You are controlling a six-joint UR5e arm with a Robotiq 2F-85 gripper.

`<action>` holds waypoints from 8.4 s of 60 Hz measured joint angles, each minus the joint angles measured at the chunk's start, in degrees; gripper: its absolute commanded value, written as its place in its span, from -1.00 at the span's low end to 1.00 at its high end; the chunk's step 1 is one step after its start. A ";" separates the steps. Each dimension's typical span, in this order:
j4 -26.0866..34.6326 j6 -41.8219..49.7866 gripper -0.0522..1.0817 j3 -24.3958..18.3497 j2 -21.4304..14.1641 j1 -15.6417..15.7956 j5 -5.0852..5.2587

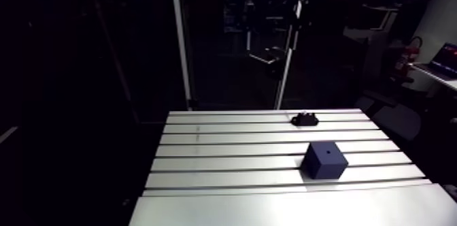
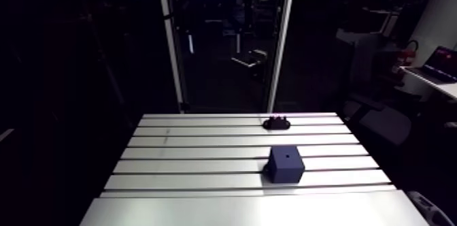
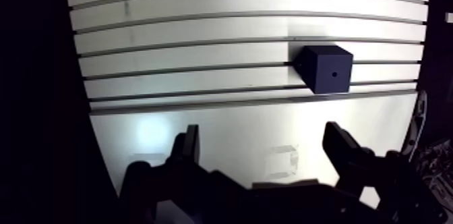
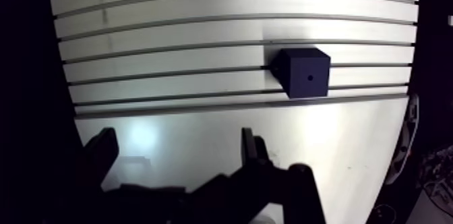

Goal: Pick up the M10 bolt and insert it into the hole until fully seated.

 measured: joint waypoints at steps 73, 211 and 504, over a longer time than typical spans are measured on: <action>-8.60 -6.06 -0.88 7.25 -3.38 -2.12 2.67; -45.80 -20.56 -0.36 14.78 15.08 -17.71 6.99; -44.92 -19.52 0.61 11.23 24.94 -17.84 4.12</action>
